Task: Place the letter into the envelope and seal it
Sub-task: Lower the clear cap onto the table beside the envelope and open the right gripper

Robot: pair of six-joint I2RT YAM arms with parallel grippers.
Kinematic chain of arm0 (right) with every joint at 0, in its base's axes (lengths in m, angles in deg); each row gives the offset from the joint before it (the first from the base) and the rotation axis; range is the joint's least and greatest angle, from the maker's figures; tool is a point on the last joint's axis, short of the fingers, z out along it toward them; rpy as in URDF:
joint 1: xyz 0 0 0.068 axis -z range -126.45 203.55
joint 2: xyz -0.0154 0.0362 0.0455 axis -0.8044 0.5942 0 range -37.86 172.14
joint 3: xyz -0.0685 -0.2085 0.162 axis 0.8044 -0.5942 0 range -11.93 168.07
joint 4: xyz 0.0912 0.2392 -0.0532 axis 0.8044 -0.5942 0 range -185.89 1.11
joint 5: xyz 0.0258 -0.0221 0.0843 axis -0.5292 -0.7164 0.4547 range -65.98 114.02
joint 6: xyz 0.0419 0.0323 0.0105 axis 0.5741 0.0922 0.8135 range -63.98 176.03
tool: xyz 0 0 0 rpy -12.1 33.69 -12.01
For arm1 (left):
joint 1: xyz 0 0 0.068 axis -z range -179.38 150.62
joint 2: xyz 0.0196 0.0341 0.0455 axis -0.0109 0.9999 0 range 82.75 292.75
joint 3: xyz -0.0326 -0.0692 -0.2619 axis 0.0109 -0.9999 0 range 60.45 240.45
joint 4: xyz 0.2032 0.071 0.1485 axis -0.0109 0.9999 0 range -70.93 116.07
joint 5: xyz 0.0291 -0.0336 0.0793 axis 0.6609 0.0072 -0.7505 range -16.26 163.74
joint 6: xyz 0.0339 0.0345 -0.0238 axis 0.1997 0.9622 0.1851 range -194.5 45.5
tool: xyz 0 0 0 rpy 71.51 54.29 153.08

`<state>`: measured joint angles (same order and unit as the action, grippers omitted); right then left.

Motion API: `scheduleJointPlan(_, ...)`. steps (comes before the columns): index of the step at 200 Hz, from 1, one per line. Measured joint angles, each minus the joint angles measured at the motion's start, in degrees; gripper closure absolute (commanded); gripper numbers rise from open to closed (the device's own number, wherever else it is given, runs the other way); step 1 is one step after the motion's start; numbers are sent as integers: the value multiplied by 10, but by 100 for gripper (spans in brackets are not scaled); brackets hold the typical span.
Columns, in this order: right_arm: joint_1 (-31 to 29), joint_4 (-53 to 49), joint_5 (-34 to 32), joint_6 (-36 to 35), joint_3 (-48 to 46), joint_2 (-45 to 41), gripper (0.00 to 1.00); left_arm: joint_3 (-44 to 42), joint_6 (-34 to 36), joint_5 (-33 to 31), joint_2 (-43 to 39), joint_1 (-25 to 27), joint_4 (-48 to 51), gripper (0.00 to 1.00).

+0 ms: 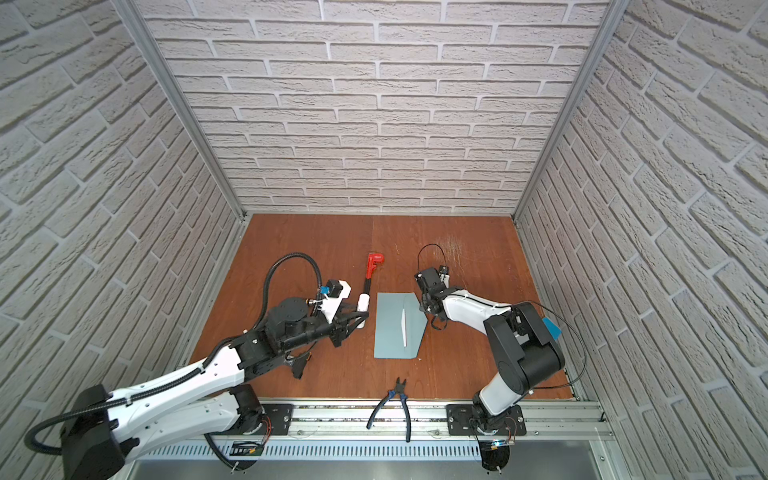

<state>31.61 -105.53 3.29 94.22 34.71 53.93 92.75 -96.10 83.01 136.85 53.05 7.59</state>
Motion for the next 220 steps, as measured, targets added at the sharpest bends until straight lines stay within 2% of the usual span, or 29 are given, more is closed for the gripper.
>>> scheduleJointPlan(95, 0, 2, 2, 6, -1, 1, 66, 0, 0, 0, 0, 0, 0, 100)
scheduleJointPlan(174, 0, -6, 6, 6, -1, -2, 56, 0, 1, 1, 0, 0, 5, 100)
scheduleJointPlan(194, 0, -21, 9, 5, 0, -22, 54, 0, 1, 1, 2, 0, 5, 100)
scheduleJointPlan(220, 0, -58, 8, 1, 16, -87, 53, 0, 0, 2, 3, 0, 4, 100)
